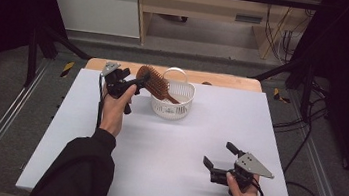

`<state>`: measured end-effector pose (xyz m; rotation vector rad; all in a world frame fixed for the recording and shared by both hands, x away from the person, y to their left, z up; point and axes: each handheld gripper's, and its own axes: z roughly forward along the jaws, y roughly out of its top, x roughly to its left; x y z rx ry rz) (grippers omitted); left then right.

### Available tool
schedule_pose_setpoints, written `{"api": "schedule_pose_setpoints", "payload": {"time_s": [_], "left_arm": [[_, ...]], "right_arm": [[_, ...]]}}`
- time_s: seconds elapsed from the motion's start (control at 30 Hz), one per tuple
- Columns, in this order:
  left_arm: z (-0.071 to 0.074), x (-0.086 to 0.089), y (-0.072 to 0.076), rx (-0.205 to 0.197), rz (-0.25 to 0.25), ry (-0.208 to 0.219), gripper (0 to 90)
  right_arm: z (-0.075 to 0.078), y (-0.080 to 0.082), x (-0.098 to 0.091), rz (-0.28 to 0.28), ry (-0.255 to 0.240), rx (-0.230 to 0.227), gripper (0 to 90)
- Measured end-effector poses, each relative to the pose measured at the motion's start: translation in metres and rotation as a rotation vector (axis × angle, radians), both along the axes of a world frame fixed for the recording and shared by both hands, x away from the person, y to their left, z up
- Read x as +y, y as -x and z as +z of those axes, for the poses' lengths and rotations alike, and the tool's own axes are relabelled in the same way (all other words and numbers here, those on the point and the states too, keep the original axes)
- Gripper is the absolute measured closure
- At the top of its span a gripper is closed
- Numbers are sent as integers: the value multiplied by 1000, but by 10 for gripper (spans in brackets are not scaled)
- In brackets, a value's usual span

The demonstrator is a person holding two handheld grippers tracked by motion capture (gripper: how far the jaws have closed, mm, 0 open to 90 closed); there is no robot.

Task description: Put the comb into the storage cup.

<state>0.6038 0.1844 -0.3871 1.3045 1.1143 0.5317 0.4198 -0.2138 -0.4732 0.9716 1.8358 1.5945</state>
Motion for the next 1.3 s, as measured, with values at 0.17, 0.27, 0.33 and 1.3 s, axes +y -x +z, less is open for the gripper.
{"api": "schedule_pose_setpoints", "payload": {"time_s": [0.17,0.27,0.33,1.3], "left_arm": [[8,4,8,-24,-7,-42,28],[11,7,13,-34,-9,-67,27],[13,9,16,-34,-8,-76,27],[17,69,91,-63,-17,-173,24]], "right_arm": [[0,0,0,0,2,-1,26],[0,0,0,0,0,0,26],[0,0,0,0,1,0,26],[2,2,-1,-5,-11,-11,25]]}}
